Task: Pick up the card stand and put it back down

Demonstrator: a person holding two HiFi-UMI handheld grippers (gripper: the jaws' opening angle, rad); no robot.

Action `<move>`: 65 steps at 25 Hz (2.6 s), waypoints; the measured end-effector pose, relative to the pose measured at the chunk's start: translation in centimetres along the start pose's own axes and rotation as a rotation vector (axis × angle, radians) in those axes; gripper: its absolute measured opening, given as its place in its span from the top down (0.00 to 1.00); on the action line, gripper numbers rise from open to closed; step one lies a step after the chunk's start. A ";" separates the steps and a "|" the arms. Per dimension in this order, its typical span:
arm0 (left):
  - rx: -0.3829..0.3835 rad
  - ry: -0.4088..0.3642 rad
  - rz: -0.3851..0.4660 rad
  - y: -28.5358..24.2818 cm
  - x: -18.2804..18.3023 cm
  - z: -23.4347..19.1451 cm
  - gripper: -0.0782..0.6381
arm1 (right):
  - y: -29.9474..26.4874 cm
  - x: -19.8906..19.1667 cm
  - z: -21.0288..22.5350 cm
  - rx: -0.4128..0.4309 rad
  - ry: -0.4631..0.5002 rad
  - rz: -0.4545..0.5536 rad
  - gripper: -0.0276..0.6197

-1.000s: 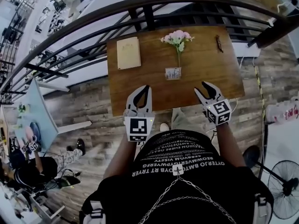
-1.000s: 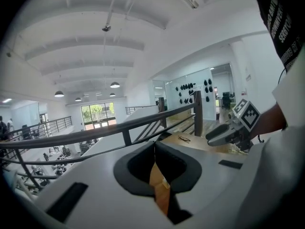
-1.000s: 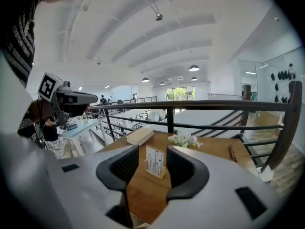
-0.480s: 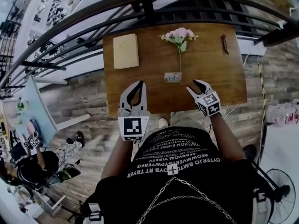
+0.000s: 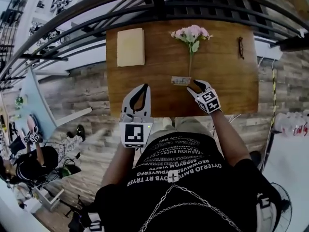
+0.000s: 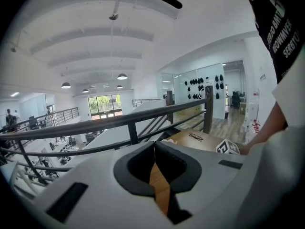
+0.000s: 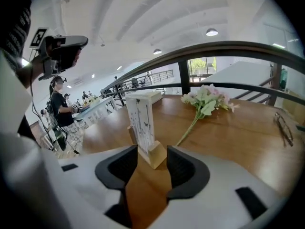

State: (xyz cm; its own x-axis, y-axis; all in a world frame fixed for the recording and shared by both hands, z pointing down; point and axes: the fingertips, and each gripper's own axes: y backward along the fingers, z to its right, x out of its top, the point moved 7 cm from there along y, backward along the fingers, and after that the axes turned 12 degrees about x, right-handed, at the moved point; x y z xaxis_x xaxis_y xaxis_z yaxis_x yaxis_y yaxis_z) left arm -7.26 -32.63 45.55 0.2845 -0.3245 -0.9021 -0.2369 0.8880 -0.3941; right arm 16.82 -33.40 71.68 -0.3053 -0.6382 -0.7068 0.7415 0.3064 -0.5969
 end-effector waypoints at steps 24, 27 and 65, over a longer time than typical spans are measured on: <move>0.031 -0.032 -0.046 3.0 -1.3 -0.2 0.85 | -2.1 0.4 -0.4 -0.011 0.048 0.033 0.74; 0.035 -0.030 -0.029 3.7 -1.2 -0.4 0.85 | -1.5 1.2 -1.2 -0.018 0.054 0.040 0.74; -0.018 -0.003 0.103 11.7 -0.9 -0.8 0.85 | 13.9 19.8 -11.9 -0.095 0.190 0.225 0.74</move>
State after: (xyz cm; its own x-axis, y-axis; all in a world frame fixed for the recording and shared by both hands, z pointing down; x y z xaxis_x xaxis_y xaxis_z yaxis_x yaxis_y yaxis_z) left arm -10.97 -22.22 41.59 0.2609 -0.2310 -0.9373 -0.2819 0.9104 -0.3029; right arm 13.99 -33.39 44.81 -0.2527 -0.4060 -0.8783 0.7467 0.4954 -0.4439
